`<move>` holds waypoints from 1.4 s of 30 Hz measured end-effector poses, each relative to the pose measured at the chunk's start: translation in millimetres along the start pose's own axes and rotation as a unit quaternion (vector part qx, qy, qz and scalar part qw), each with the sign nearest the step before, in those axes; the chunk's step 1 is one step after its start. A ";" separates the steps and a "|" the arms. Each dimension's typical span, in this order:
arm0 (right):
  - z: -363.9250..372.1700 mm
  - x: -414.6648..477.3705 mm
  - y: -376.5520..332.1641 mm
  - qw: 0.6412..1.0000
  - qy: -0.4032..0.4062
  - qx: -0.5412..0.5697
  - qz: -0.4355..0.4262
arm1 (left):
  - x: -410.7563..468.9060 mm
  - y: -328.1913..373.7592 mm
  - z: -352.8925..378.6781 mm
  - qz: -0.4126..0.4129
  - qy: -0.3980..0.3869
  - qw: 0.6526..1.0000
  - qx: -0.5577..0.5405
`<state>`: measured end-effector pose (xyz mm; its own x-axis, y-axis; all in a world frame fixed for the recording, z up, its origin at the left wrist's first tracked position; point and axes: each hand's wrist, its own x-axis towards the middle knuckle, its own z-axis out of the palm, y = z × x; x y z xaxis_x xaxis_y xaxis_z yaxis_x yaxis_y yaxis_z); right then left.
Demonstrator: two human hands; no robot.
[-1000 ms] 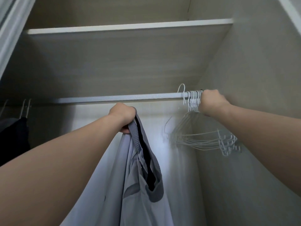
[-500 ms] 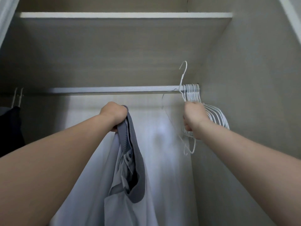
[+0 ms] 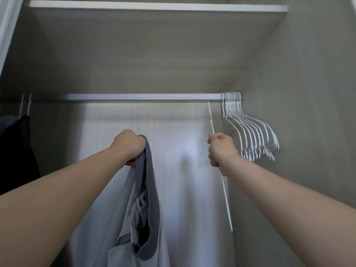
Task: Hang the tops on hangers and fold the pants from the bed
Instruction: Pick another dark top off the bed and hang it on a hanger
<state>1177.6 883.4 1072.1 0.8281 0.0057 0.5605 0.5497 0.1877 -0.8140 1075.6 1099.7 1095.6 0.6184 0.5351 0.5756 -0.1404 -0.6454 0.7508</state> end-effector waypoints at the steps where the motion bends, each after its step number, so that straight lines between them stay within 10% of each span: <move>1: -0.5 -2.8 0.8 1.000 -0.004 -0.014 -0.017 | -1.5 -3.7 1.6 -0.004 -0.006 1.000 0.000; 20: -135.6 -195.9 -96.5 0.975 0.031 -0.097 -0.195 | -162.0 73.5 -16.2 -0.028 0.007 0.998 -0.058; 42: -475.5 -613.3 -27.9 0.986 -0.132 -0.084 0.064 | -560.4 47.4 89.0 -0.298 -0.140 0.944 -0.008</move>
<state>706.5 407.7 678.7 0.8464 0.2784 0.4540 0.4716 0.0043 -0.8818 791.2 720.7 779.8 0.7716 0.6335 -0.0572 0.2866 -0.2660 0.9204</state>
